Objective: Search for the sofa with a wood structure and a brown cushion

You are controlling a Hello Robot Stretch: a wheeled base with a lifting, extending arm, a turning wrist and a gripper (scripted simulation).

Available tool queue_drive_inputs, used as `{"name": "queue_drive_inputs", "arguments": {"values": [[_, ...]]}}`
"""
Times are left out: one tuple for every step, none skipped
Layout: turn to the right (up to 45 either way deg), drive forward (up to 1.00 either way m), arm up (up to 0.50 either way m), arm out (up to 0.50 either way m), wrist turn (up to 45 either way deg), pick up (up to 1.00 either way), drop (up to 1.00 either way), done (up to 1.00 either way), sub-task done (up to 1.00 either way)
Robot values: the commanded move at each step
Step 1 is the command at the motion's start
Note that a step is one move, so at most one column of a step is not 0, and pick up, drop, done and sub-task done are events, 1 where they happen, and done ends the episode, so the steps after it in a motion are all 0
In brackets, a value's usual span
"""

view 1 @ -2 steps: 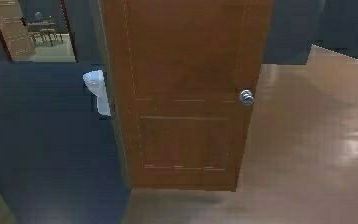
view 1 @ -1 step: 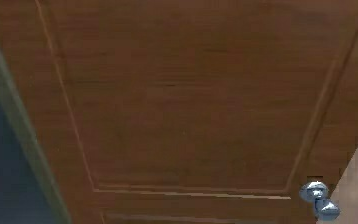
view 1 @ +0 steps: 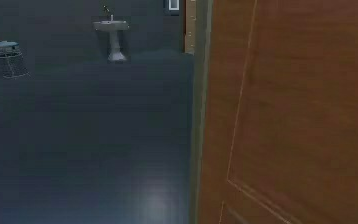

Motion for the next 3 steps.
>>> {"name": "queue_drive_inputs", "arguments": {"values": [[-36.0,0.0,0.0,0.0,0.0,0.0,0.0,0.0,0.0],[0.0,0.3,0.0,0.0,0.0,0.0,0.0,0.0,0.0],[-6.0,0.0,0.0,0.0,0.0,0.0,0.0,0.0,0.0]]}}
